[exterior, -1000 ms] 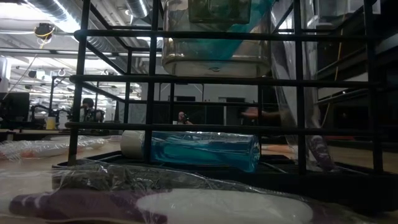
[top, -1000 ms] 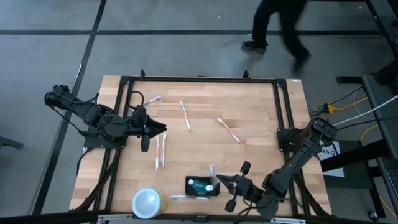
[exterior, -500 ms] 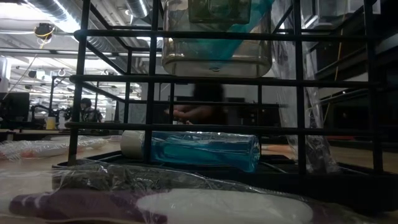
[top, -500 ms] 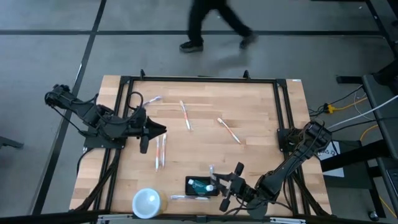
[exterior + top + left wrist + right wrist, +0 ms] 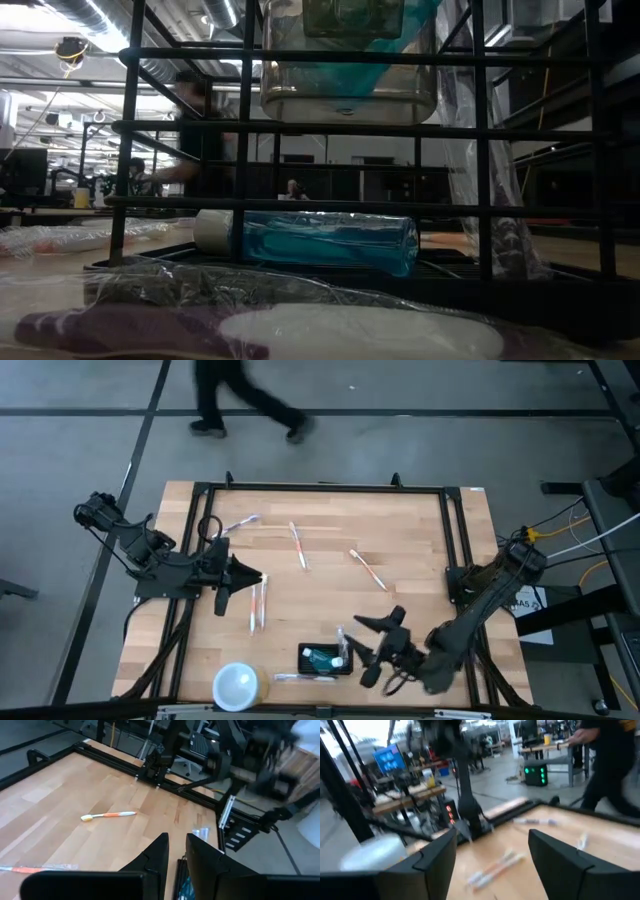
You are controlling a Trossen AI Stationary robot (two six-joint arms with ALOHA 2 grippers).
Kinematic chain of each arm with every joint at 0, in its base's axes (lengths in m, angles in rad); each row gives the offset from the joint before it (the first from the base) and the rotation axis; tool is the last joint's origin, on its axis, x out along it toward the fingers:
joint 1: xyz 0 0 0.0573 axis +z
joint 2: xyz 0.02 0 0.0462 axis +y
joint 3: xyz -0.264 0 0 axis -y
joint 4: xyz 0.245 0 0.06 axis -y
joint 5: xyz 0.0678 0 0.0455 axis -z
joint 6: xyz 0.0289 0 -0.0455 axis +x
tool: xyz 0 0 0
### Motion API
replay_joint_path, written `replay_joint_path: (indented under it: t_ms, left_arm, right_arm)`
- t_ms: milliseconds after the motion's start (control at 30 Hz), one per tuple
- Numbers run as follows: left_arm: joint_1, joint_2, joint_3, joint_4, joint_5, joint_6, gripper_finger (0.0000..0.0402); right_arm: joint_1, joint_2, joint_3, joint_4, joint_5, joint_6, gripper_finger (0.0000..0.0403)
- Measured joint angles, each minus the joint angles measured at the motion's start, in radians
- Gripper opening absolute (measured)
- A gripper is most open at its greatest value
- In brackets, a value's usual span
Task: Pick & Place toothbrushing station
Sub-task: Put the purple toothbrush into the mesh organizer
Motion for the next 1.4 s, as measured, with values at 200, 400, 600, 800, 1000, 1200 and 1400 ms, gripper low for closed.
replay_joint_path:
  t_ms: [200,400,600,800,1000,1200,1400]
  left_arm:
    - [0.044,0.042,0.002,-0.085,0.405,-0.068,0.0061]
    - [0.125,0.181,0.000,-0.209,0.766,-0.105,0.0061]
    - [0.137,0.349,0.120,-0.284,0.834,-0.168,0.0061]
    - [0.137,0.561,0.278,-0.370,0.836,-0.154,0.0061]
    - [0.143,0.715,0.288,-0.332,0.892,-0.226,0.0080]
    - [0.134,0.809,0.288,-0.214,0.897,-0.317,0.0143]
    - [0.128,0.884,0.288,-0.216,0.836,-0.301,0.0185]
  right_arm:
    - [0.000,-0.123,0.000,0.331,-0.147,-0.360,0.0250]
    - [0.000,-0.196,0.000,0.407,-0.151,-0.484,0.0241]
    - [0.000,-0.236,0.000,0.407,-0.150,-0.516,0.0235]
    - [0.007,-0.236,0.000,0.407,-0.127,-0.538,0.0235]
    - [0.065,-0.236,0.000,0.407,-0.075,-0.541,0.0235]
    - [0.163,-0.251,0.000,0.409,-0.021,-0.546,0.0235]
    - [0.246,-0.276,0.000,0.468,-0.023,-0.606,0.0235]
